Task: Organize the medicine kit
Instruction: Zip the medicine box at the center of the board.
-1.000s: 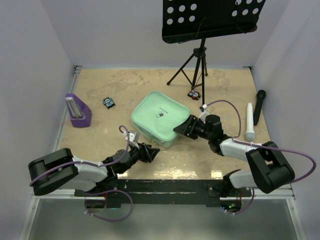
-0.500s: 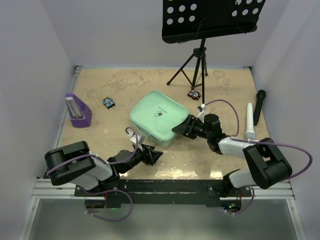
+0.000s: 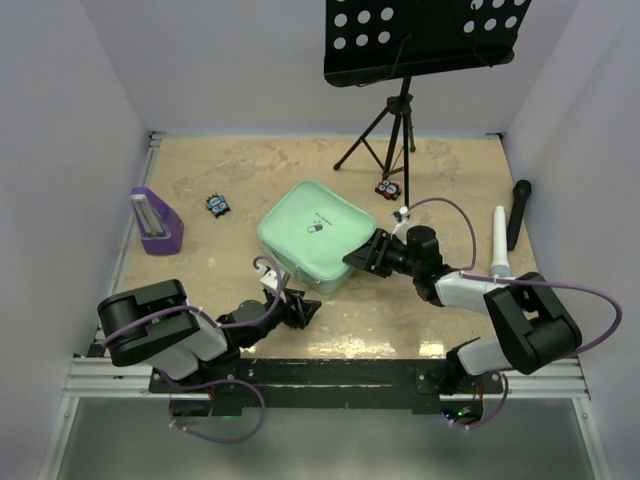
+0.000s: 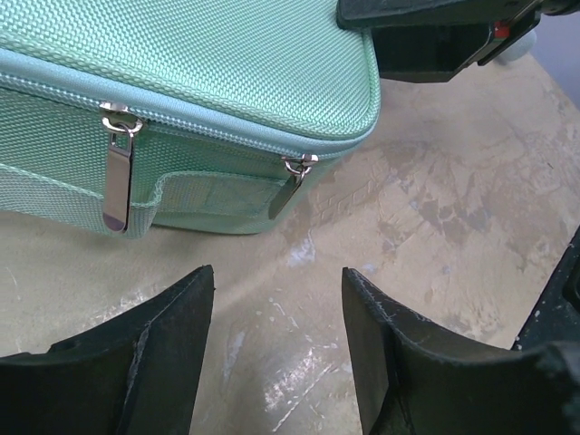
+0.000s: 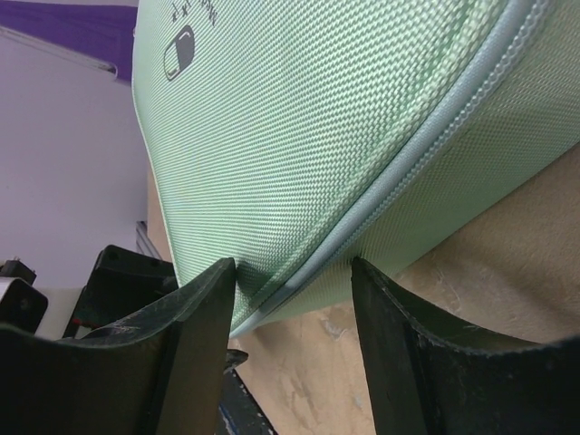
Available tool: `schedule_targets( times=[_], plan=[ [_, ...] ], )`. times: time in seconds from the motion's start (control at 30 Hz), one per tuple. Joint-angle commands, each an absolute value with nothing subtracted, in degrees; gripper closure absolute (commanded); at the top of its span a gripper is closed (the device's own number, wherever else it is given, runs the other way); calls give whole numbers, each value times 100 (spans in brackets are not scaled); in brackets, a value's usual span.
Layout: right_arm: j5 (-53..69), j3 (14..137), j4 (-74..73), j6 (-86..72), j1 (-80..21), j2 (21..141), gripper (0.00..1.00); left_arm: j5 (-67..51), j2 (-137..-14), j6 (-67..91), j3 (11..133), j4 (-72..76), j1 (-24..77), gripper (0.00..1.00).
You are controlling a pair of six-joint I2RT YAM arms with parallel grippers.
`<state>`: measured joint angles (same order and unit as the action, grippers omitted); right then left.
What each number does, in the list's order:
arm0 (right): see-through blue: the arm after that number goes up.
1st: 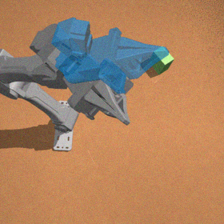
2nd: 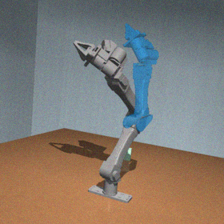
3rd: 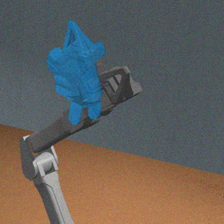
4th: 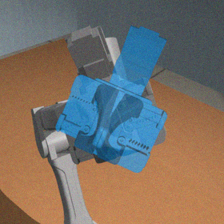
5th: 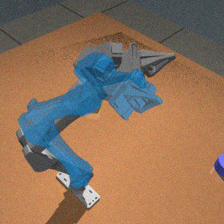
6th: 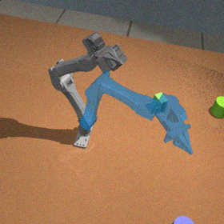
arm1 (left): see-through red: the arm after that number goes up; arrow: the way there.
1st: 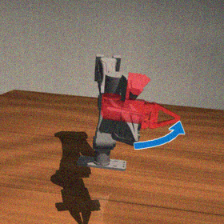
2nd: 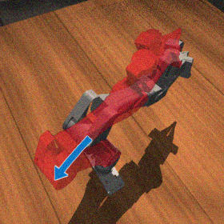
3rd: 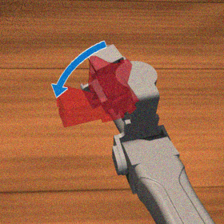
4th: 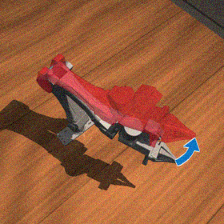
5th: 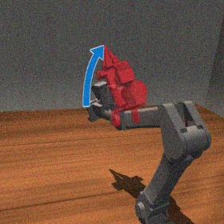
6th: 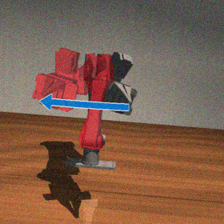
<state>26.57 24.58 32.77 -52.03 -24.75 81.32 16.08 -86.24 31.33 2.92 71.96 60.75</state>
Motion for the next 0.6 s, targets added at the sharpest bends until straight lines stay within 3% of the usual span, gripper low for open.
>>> schedule_targets(
  times=[0.0,0.27,0.57],
  plan=[
    [2751,2760,3419,-5159,-2522,8174,44,1828,-8710,2830,211,8902,6064,38],
    [2777,2786,3375,-5142,-2522,8235,46,1732,-8728,2619,237,9492,6064,39],
    [2716,2751,3279,-5089,-2522,8148,37,1696,-8192,2566,342,9098,6064,32]
  ],
)
